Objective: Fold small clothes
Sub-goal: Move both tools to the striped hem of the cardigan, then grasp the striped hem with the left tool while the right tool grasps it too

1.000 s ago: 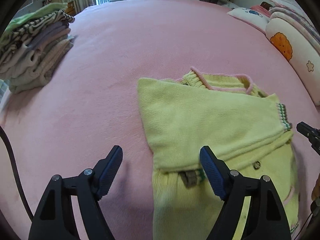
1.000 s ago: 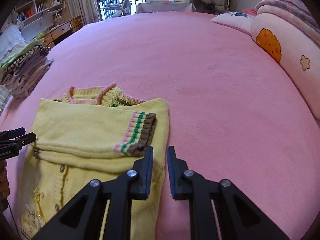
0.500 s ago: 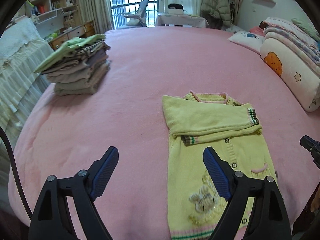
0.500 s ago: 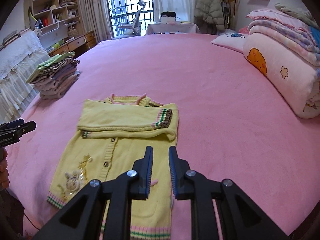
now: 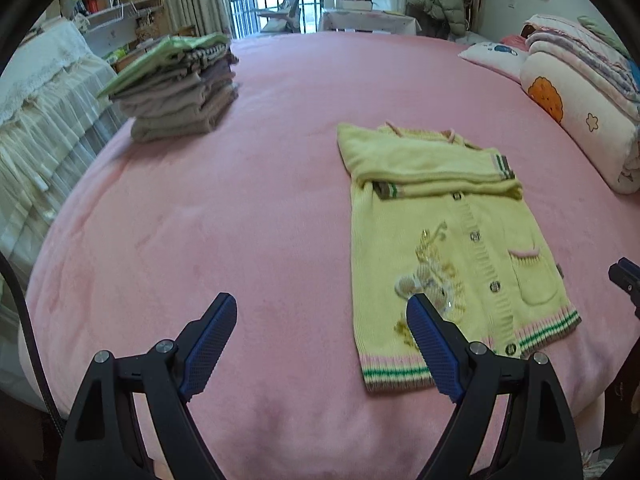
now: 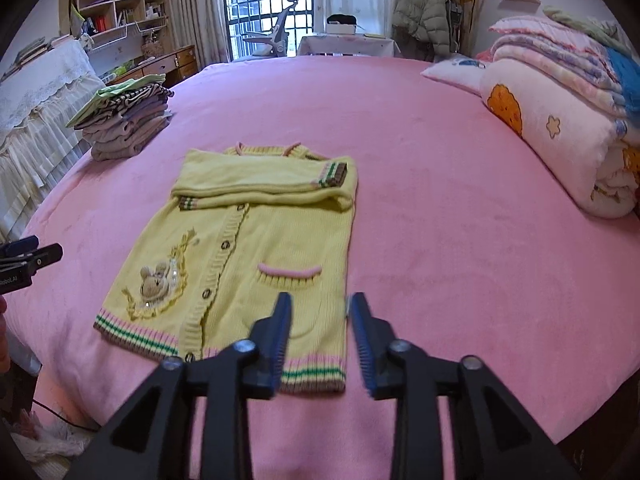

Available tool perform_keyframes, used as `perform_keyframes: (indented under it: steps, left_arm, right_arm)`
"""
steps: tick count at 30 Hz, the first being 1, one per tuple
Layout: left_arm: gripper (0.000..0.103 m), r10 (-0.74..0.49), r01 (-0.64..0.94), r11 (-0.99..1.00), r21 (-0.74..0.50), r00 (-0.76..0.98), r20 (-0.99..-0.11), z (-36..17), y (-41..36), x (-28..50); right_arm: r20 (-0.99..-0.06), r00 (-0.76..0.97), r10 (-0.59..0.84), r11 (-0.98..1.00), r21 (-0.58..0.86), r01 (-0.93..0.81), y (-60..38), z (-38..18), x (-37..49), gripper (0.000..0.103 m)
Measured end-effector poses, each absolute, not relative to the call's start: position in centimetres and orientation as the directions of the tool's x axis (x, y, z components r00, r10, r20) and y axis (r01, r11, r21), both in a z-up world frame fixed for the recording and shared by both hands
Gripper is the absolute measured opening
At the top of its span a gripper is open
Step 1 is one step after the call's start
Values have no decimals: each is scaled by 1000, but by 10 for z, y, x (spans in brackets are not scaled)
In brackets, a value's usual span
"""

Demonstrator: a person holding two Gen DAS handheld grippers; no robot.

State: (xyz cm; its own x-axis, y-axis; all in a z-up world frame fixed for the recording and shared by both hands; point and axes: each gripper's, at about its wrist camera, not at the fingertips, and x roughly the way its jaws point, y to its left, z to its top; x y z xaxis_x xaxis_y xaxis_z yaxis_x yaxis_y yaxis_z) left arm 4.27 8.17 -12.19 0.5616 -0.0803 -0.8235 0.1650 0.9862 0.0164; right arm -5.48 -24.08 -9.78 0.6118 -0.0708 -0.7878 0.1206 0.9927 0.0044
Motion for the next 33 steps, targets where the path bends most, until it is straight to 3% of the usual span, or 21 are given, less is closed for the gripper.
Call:
perform_keyframes:
  steps: [3, 11, 18, 29, 33]
  left_arm:
    - [86, -97, 171, 985, -3, 541, -835, -138, 81, 38]
    - [86, -245, 192, 966, -175, 456, -856, -184, 75, 33]
    - [86, -297, 189, 953, -239, 403, -866, -202, 69, 35]
    - [52, -380, 190, 923, -334, 322, -867, -222, 67, 41]
    - [48, -385, 191, 921, -340, 305, -871, -228, 66, 41]
  right_arm:
    - [-803, 592, -71, 992, 8, 130, -242, -112, -65, 48]
    - [-848, 531, -2, 985, 89, 146, -251, -154, -82, 48]
    - [-850, 525, 40, 976, 145, 161, -265, -166, -81, 48]
    - [-864, 498, 77, 976, 167, 139, -266, -182, -69, 48]
    - [-871, 484, 88, 974, 176, 141, -266, -189, -65, 48]
